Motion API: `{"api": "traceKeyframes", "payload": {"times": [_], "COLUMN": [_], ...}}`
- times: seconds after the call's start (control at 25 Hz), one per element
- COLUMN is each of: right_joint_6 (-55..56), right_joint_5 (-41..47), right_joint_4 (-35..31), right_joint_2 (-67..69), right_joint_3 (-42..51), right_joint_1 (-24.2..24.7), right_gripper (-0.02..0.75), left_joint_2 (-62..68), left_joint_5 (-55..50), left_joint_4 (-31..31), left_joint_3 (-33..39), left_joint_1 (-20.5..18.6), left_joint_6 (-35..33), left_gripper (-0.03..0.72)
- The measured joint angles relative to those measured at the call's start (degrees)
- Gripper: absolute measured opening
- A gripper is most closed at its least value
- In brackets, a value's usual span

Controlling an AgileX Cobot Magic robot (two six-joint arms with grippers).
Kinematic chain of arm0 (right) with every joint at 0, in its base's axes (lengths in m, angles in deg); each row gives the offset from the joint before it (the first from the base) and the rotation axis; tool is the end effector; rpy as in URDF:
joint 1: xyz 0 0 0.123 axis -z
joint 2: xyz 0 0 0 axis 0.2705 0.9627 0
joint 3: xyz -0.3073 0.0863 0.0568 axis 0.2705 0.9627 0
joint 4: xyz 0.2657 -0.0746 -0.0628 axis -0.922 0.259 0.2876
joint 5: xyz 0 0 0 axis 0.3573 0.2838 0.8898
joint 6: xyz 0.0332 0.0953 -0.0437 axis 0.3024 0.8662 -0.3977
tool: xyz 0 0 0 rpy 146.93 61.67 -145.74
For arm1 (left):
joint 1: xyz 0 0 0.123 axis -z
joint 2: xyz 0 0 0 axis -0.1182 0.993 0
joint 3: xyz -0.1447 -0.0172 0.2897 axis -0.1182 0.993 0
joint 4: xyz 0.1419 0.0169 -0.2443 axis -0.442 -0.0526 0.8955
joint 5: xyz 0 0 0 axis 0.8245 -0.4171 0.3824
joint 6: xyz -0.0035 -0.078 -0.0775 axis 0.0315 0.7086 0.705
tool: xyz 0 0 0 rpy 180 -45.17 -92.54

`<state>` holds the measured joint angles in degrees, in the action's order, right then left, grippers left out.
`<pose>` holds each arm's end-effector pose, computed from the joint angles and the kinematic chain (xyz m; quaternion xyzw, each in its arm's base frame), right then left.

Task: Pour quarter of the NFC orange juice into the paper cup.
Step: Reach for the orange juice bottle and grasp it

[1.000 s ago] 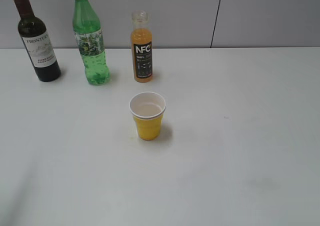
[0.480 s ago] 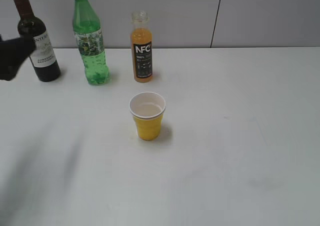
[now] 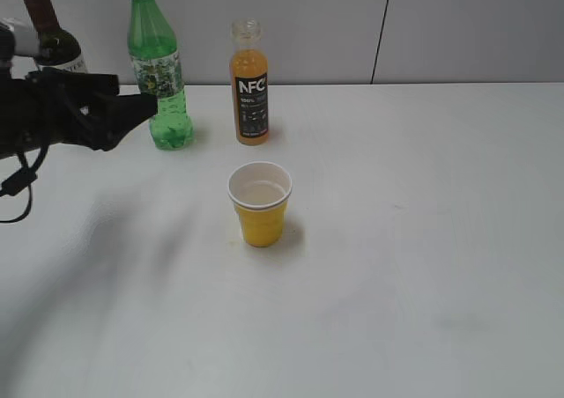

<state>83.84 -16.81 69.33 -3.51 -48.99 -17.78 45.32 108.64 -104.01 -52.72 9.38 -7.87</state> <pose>-0.0068 -0.0020 0.2897 -0.0438 0.8546 -0.0171 0.5172 0.3620 -0.0792 0.1880 0.2401 0.7252 -0.2169 0.6078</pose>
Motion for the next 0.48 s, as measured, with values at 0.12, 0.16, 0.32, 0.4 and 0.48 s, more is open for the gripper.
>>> {"api": "traceKeyframes", "payload": {"times": [0.12, 0.16, 0.32, 0.4, 0.48], "right_joint_6": [0.0, 0.0, 0.0, 0.0, 0.0], "right_joint_5": [0.0, 0.0, 0.0, 0.0, 0.0], "right_joint_4": [0.0, 0.0, 0.0, 0.0, 0.0], "right_joint_2": [0.0, 0.0, 0.0, 0.0, 0.0], "right_joint_3": [0.0, 0.0, 0.0, 0.0, 0.0], "right_joint_1": [0.0, 0.0, 0.0, 0.0, 0.0], "right_gripper": [0.590, 0.590, 0.590, 0.590, 0.590], "left_joint_2": [5.0, 6.6, 12.0, 13.9, 15.5], "left_joint_5": [0.2, 0.1, -3.6, -4.8, -5.4], "left_joint_4": [-0.8, -1.3, -1.0, 0.4, 1.1], "left_joint_3": [-4.1, -5.4, -10.9, -13.6, -15.9], "left_joint_1": [2.8, 4.0, 8.2, 9.6, 10.3], "left_joint_6": [0.0, 0.0, 0.0, 0.0, 0.0], "left_gripper": [0.595, 0.595, 0.624, 0.635, 0.639]}}
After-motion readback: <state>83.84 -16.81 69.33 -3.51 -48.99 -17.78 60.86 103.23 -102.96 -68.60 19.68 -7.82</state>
